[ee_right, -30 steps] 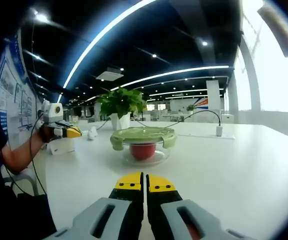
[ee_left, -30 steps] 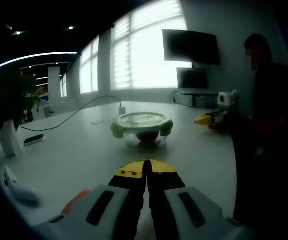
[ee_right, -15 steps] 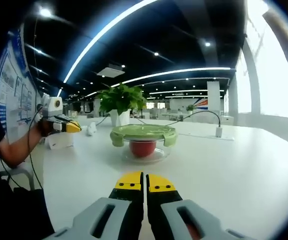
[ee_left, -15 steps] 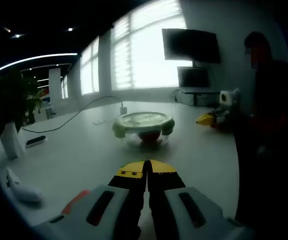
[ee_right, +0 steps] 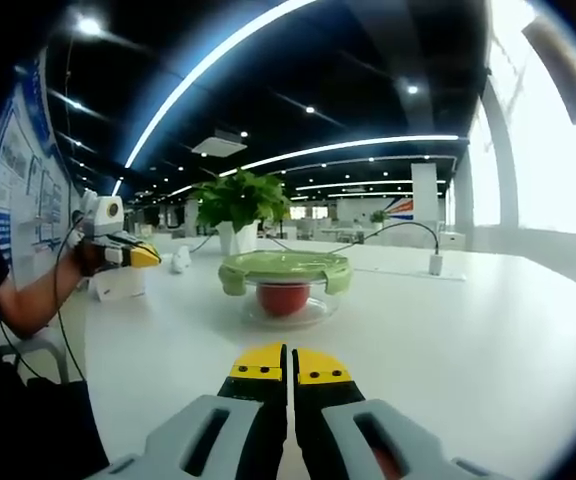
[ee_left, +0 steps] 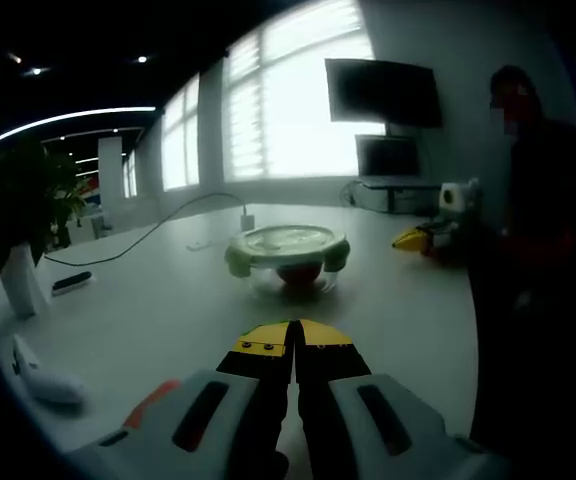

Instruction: Open container latches remove lid place lid upside down on tabletop take tomato from container place on tabletop

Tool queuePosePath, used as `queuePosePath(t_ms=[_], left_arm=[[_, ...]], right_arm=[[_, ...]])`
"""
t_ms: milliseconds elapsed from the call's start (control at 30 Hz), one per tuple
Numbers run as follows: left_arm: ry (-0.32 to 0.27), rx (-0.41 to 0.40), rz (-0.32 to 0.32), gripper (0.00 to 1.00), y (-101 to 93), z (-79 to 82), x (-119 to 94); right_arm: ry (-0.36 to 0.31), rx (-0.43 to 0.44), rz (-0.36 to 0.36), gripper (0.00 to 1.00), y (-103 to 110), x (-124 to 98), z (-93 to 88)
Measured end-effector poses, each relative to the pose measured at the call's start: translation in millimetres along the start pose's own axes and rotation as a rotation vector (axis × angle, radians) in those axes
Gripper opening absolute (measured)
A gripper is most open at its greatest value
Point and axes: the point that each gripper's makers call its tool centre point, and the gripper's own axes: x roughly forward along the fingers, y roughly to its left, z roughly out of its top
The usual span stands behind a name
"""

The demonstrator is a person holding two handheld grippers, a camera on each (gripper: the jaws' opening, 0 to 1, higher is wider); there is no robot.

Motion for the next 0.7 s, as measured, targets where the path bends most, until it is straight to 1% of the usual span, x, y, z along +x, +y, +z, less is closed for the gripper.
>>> queuePosePath(t_ms=[100, 267, 333, 400, 467, 533, 600, 633, 700], left_arm=[[0.000, 0.000, 0.001, 0.02, 0.4, 0.0, 0], [0.003, 0.003, 0.003, 0.02, 0.7, -0.7, 0], [0.005, 0.007, 0.005, 0.02, 0.9, -1.2, 1], [0.003, 0.007, 0.005, 0.02, 0.9, -1.0, 1], [0.001, 0.006, 0.007, 0.02, 1.5, -0.6, 1], [-0.002, 0.000, 0.010, 0.02, 2.6, -0.1, 1], [-0.011, -0.012, 0.015, 0.02, 3.8, 1.6, 0], [-0.015, -0.018, 0.014, 0.02, 4.2, 2.3, 0], [-0.022, -0.026, 0.016, 0.02, 4.3, 3.5, 0]], right_arm=[[0.024, -0.023, 0.001, 0.00, 2, 2, -2.1], [0.035, -0.030, 0.005, 0.00, 4, 5, -0.4], [0.037, -0.033, 0.001, 0.00, 4, 5, 1.8], [0.043, -0.016, 0.000, 0.02, 5, 8, 5.1], [0.039, -0.034, -0.002, 0.03, 6, 10, 9.4], [0.036, -0.007, 0.007, 0.04, 6, 14, 13.5], [0.022, 0.054, 0.036, 0.05, 11, 18, 18.6], [0.029, 0.065, 0.043, 0.06, 11, 21, 19.1], [0.026, 0.067, 0.038, 0.10, 9, 27, 21.4]])
